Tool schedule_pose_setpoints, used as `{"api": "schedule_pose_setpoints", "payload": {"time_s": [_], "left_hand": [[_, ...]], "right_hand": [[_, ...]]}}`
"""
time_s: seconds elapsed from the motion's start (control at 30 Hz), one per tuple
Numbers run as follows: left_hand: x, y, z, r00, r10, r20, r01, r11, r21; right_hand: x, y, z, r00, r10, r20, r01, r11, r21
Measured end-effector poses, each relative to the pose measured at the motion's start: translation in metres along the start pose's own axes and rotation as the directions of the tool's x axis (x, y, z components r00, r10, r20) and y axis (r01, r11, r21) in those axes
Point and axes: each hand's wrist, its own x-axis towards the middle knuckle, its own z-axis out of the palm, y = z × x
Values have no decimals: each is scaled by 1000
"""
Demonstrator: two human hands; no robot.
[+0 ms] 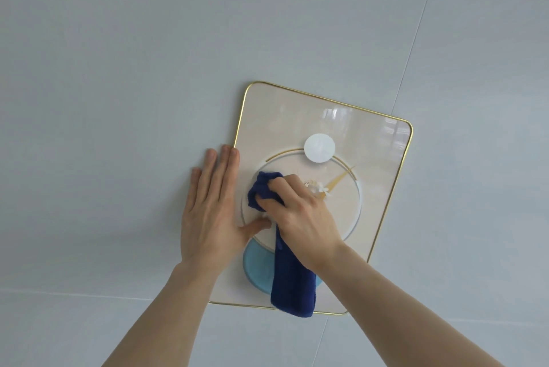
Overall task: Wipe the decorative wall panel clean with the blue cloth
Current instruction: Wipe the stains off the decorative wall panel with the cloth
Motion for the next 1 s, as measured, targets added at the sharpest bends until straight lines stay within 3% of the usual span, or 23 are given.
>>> {"api": "schedule_pose_setpoints", "payload": {"time_s": [0.2,0.4,0.63,0.83,1.0], "left_hand": [[0,-3,0,1000,0,4,0,1000,-10],[0,-4,-2,999,1,35,-1,1000,-1],[-1,0,-8,998,-11,55,11,1000,-2],[0,9,-13,996,-35,79,34,999,8],[-1,8,-27,988,-30,154,32,999,-11]], "right_hand": [[2,-9,5,1000,12,-24,-12,1000,4],[-13,2,-3,931,366,13,-366,929,64],[-28,2,-11,874,486,13,-484,869,106],[-47,4,-31,841,505,195,-521,852,43],[-62,5,-52,652,577,492,-709,693,127]]}}
